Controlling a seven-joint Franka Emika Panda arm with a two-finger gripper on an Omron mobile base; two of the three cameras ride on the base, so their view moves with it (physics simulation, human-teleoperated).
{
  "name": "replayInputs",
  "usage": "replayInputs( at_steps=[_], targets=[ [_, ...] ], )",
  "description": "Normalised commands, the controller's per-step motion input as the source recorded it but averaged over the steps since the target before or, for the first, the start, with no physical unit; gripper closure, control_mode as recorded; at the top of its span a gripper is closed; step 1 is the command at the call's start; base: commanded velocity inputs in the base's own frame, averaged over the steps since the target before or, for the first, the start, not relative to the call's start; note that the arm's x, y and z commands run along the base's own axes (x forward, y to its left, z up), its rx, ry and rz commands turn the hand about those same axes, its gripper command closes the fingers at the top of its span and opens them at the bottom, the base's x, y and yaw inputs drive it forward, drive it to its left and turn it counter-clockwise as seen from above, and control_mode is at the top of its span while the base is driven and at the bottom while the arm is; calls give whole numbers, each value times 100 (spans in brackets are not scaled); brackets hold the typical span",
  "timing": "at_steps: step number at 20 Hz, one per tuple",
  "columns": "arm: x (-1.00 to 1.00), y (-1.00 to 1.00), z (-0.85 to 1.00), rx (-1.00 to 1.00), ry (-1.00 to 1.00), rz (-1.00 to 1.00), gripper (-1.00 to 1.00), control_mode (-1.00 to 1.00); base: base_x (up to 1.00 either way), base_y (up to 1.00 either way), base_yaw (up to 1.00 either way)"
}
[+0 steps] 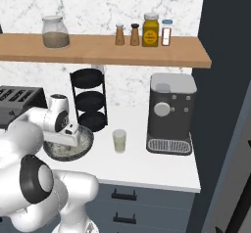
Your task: Grab a lemon wedge from the fridge and one ice cube from the ice bowl, and put them in the glass of lemonade.
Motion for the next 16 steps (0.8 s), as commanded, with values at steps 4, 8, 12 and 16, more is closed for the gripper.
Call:
replayInputs(
  at_steps=[4, 8, 12, 16],
  targets=[
    [23, 4, -15, 0, 3, 0, -100, -100, 0, 0, 0],
    [19, 0, -16, 0, 0, 0, -100, -100, 0, 0, 0],
    [0, 0, -24, 0, 4, 0, -100, -100, 0, 0, 0],
    [2, 0, -16, 0, 4, 0, -100, -100, 0, 0, 0]
  ],
)
